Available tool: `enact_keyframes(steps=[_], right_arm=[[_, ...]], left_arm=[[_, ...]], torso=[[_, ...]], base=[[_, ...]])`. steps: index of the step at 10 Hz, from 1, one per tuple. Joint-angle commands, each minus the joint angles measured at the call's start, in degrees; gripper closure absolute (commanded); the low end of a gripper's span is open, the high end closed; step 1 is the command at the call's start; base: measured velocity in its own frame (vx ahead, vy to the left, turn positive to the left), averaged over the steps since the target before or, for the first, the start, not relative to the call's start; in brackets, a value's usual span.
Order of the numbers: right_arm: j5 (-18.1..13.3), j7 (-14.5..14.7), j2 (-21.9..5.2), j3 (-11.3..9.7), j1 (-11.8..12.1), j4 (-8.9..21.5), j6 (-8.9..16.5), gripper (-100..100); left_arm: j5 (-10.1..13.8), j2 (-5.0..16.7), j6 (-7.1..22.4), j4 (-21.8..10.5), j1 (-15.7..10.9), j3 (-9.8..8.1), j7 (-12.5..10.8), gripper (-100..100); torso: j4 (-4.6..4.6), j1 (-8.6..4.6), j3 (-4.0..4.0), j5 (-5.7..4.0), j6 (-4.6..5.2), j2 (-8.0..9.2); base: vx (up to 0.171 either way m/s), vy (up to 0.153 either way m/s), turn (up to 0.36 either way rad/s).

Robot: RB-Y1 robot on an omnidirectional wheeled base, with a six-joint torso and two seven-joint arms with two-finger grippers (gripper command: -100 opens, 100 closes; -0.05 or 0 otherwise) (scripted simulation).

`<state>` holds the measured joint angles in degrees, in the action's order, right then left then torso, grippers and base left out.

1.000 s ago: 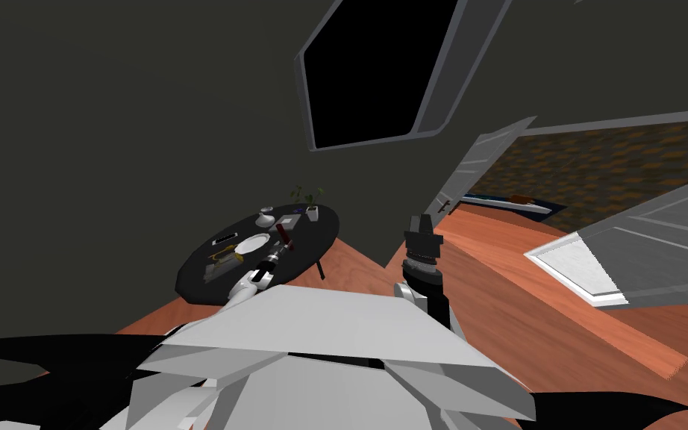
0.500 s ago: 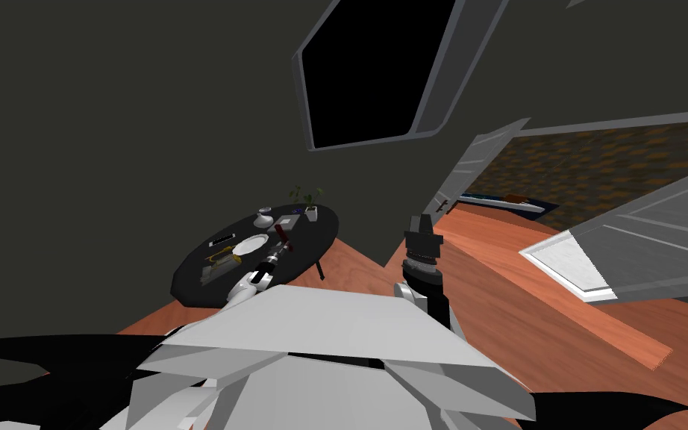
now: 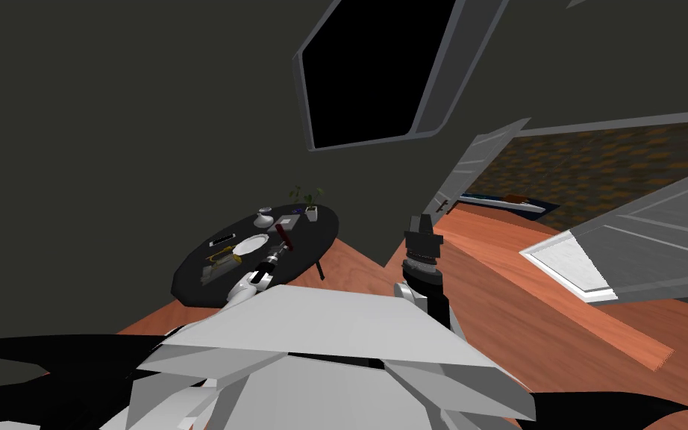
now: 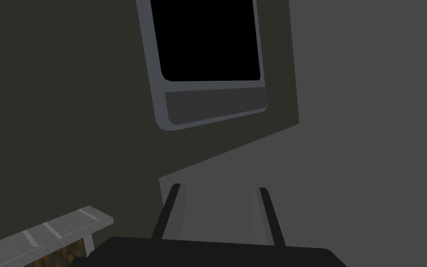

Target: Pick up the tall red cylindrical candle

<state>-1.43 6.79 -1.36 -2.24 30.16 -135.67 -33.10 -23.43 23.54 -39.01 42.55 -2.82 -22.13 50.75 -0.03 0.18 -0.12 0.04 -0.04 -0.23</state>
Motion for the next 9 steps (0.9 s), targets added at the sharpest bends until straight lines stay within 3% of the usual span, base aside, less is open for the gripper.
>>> enact_keyframes(steps=[1,9], right_arm=[[0.0,0.0,0.0,0.0,0.0,0.0,0.0,0],[0.0,0.0,0.0,0.0,0.0,0.0,0.0,0]], left_arm=[[0.1,1.3,1.3,0.1,-0.9,0.62,-1.8,-100],[0.5,6.5,6.7,0.4,-4.7,3.14,-9.1,-100]], torso=[[0.00,0.00,0.00,0.00,0.00,0.00],[0.05,-0.03,0.14,-0.01,0.00,0.24]], base=[[-0.041,-0.016,-0.065],[-0.063,-0.011,-0.046]])
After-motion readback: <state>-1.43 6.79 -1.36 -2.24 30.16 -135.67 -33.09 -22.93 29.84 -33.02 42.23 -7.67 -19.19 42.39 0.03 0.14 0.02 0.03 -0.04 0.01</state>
